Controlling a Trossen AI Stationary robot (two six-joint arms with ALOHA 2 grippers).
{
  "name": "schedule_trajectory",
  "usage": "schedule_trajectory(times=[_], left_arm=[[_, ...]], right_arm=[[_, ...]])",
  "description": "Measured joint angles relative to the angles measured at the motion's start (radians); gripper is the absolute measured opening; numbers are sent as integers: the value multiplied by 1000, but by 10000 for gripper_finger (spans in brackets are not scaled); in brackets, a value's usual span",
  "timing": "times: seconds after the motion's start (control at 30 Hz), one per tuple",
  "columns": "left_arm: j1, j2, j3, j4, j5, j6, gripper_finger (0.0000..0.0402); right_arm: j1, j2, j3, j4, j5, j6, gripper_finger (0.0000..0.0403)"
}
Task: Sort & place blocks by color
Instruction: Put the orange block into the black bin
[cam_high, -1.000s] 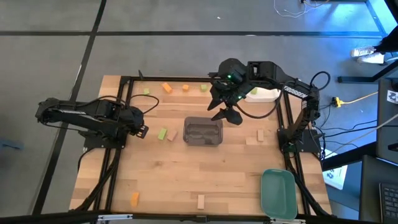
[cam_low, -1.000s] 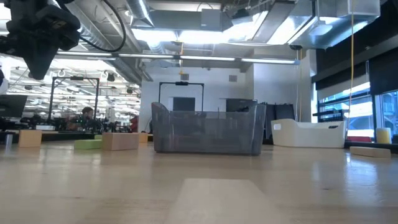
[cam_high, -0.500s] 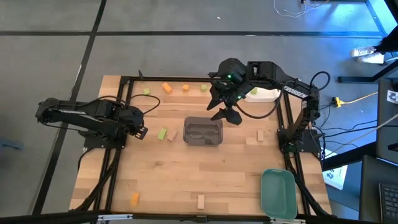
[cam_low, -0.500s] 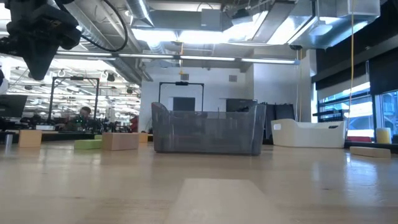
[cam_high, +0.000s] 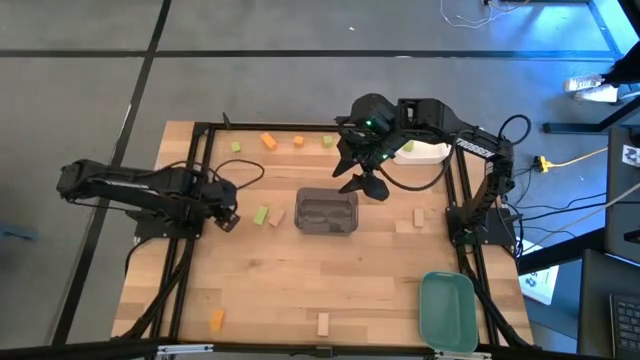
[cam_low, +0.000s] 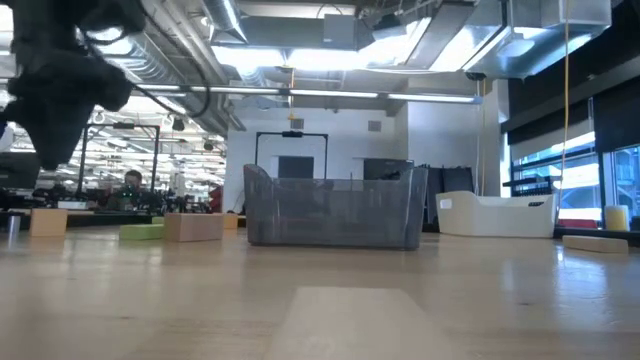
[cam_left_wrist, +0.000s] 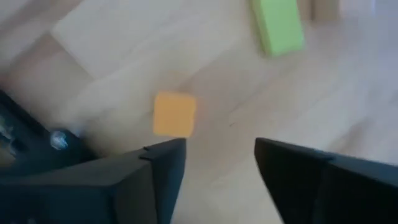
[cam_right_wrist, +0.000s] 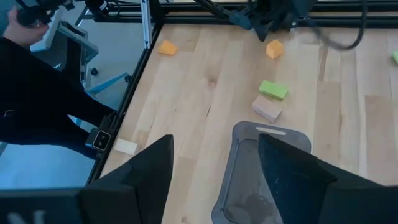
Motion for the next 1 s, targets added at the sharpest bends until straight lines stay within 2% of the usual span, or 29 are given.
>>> schedule_trajectory(times=[0.2, 0.3, 0.53, 1.0], left_arm=[[0, 12, -47, 66, -37, 38, 206], [0, 46, -52, 68, -73, 67, 206], [0, 159, -51, 127, -65, 193, 206], [0, 339, -50, 161, -72, 188, 206]], right_arm=[[0, 0, 0, 0, 0, 0, 233], [0, 0, 0, 0, 0, 0, 233], [0, 0, 0, 2, 0, 0, 233], [0, 0, 0, 6, 0, 0, 233]])
